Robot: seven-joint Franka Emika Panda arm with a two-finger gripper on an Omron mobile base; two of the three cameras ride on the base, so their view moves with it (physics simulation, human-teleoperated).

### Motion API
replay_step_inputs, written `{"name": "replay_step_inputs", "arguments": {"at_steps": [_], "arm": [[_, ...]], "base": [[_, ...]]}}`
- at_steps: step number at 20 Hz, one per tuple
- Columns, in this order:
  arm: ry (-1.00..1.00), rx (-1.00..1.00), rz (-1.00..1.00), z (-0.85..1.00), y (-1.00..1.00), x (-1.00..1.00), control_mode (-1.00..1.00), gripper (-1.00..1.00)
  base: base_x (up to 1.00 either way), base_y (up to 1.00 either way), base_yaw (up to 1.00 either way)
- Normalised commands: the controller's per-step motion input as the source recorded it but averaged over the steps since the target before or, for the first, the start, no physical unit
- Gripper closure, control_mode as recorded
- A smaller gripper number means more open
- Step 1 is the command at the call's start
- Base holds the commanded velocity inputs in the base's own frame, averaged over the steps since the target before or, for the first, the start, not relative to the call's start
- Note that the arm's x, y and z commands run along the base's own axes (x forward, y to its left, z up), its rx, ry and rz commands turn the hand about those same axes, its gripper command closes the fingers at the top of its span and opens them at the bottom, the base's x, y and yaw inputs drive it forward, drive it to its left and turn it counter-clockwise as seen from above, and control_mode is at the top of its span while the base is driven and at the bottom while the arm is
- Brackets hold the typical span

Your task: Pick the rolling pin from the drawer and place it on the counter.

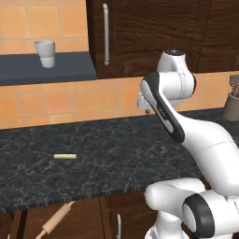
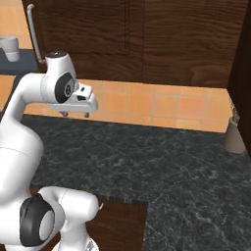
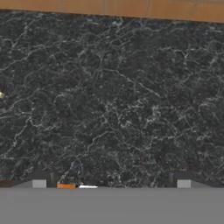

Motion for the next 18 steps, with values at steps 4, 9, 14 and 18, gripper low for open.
{"name": "replay_step_inputs", "arguments": {"at_steps": [4, 9, 14, 18], "arm": [[0.0, 0.0, 0.0, -0.31, 1.0, -0.31, -1.0, -1.0], [0.01, 0.0, 0.0, -0.32, 1.0, -0.37, -1.0, -1.0], [0.13, 0.01, 0.04, -0.6, 0.96, -0.91, -1.0, -1.0], [0.13, 0.02, 0.02, -0.8, 0.99, -0.98, -1.0, -1.0]], "base": [[0.0, 0.0, 0.0], [0.0, 0.0, 0.0], [0.0, 0.0, 0.0], [0.0, 0.0, 0.0]]}}
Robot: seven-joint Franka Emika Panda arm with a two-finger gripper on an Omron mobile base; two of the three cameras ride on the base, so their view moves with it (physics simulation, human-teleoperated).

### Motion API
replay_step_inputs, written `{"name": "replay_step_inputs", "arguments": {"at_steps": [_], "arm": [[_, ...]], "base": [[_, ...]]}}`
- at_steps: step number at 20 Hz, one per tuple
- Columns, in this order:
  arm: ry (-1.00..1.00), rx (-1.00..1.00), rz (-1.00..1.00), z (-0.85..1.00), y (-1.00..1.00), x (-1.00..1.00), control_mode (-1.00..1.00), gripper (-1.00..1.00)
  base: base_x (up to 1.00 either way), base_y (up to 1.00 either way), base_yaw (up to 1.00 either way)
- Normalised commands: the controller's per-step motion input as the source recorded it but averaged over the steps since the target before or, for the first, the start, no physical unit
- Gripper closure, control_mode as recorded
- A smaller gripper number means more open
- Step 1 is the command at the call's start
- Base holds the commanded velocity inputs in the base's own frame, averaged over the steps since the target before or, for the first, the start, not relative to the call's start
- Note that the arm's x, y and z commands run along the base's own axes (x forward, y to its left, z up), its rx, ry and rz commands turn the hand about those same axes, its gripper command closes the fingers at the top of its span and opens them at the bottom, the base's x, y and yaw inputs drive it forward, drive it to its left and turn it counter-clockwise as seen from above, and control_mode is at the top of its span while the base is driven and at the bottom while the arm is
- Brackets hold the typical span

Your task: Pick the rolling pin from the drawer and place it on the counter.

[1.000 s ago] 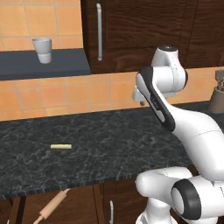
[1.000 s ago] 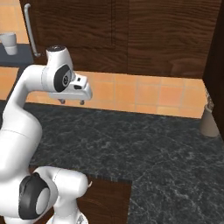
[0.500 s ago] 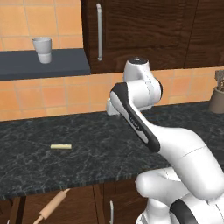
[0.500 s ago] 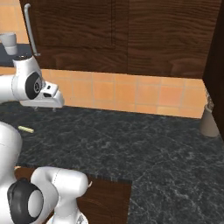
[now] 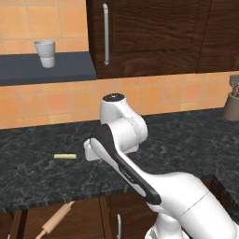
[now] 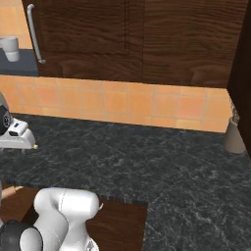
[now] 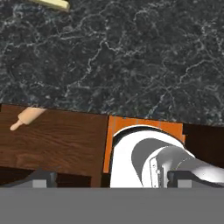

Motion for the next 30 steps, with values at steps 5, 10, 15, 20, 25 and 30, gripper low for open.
{"name": "replay_step_inputs", "arguments": {"at_steps": [5, 10, 15, 20, 25, 30], "arm": [[0.14, 0.05, 0.0, -0.89, 0.97, -0.72, -1.0, -1.0], [0.02, 0.0, -0.01, -0.65, 0.74, -0.17, -1.0, -1.0], [0.04, 0.0, -0.01, -0.95, 0.74, 0.01, -1.0, -1.0], [0.07, 0.0, 0.0, -0.87, 0.81, -0.06, -1.0, -1.0], [0.0, 0.0, 0.0, -0.66, 0.51, -0.2, -1.0, -1.0], [0.02, 0.0, 0.0, -0.14, 0.24, -0.29, -1.0, -1.0]], "base": [[0.0, 0.0, 0.0], [0.0, 0.0, 0.0], [0.0, 0.0, 0.0], [0.0, 0.0, 0.0], [0.0, 0.0, 0.0], [0.0, 0.0, 0.0]]}}
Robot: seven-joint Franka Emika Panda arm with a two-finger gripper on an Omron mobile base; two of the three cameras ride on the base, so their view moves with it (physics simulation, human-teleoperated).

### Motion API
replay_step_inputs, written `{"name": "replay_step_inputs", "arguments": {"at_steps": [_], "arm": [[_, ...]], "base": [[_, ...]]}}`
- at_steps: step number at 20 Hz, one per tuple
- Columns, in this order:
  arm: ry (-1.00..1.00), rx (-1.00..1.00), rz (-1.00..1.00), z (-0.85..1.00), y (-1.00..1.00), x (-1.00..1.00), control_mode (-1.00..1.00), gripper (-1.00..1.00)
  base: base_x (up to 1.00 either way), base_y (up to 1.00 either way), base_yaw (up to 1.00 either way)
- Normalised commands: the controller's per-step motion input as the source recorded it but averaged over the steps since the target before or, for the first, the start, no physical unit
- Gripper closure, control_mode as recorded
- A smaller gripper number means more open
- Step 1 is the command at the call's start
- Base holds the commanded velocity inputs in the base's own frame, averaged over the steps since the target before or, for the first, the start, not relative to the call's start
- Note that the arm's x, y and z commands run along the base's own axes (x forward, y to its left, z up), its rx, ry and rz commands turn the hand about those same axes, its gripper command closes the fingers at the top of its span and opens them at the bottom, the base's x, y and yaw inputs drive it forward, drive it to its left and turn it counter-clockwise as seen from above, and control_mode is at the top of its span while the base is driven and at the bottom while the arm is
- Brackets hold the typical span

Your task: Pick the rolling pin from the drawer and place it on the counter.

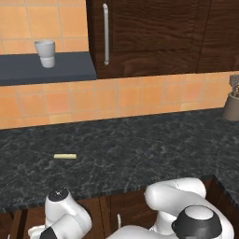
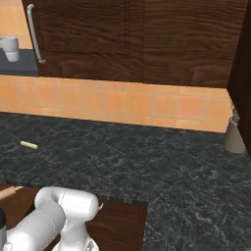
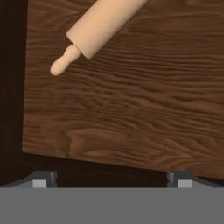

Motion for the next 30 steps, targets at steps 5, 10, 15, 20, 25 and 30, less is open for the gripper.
{"name": "replay_step_inputs", "arguments": {"at_steps": [5, 10, 15, 20, 25, 30], "arm": [[0.04, 0.0, 0.0, -0.15, 0.16, -0.39, -1.0, -1.0], [0.06, 0.0, 0.0, -0.13, 0.06, -0.54, -1.0, -1.0], [0.04, 0.0, -0.01, -0.01, 0.0, -0.95, -1.0, -1.0], [0.0, 0.0, -0.05, -0.09, 0.02, -1.0, -1.0, -1.0], [0.0, 0.0, -0.11, 0.0, 0.02, -1.0, -1.0, -1.0], [-0.01, 0.0, -0.14, 0.16, 0.0, -0.11, -1.0, -1.0]], "base": [[0.0, 0.0, 0.0], [0.0, 0.0, 0.0], [0.0, 0.0, 0.0], [0.0, 0.0, 0.0], [0.0, 0.0, 0.0], [0.0, 0.0, 0.0]]}}
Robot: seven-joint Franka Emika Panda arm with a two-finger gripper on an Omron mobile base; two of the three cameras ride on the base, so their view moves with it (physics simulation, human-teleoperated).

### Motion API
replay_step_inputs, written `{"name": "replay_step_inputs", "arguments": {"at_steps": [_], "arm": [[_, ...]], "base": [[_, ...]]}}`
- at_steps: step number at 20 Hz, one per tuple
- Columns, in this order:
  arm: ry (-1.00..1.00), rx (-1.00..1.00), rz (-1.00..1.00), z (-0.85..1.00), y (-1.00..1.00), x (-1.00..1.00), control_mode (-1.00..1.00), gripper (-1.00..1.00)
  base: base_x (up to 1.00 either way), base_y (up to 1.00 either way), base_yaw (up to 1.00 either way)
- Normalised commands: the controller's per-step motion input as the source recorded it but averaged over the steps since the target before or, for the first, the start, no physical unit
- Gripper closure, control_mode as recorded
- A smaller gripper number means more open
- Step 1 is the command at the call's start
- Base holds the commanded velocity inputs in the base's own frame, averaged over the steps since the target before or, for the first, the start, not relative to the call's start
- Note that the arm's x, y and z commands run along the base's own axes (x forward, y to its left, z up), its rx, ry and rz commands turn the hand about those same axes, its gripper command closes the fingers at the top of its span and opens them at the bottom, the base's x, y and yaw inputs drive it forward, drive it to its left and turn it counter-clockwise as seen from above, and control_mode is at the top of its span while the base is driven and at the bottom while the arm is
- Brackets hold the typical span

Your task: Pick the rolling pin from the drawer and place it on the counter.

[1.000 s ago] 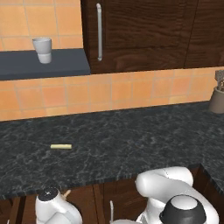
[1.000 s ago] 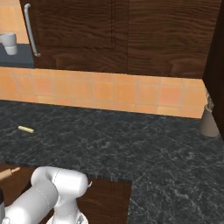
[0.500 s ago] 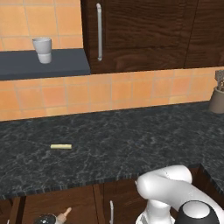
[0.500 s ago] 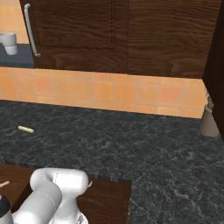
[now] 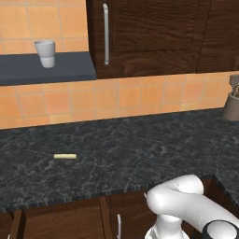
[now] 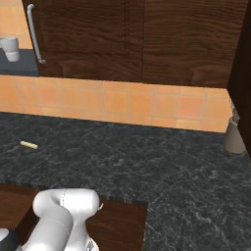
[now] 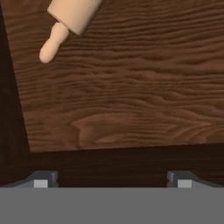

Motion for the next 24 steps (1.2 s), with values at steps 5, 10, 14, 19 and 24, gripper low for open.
{"name": "replay_step_inputs", "arguments": {"at_steps": [5, 10, 14, 19, 24], "arm": [[-0.03, 0.01, -0.17, 0.37, -0.23, 0.76, -1.0, -1.0], [-0.02, 0.03, -0.17, 0.21, -0.4, 1.0, -1.0, -1.0], [0.0, 0.05, -0.17, 0.03, -0.45, 1.0, -1.0, -1.0], [0.0, 0.01, -0.03, -0.16, -0.09, 0.49, -1.0, -1.0], [0.03, 0.0, 0.0, -0.17, 0.1, 0.38, -1.0, -1.0]], "base": [[0.0, 0.0, 0.0], [0.0, 0.0, 0.0], [0.0, 0.0, 0.0], [0.0, 0.0, 0.0], [0.0, 0.0, 0.0]]}}
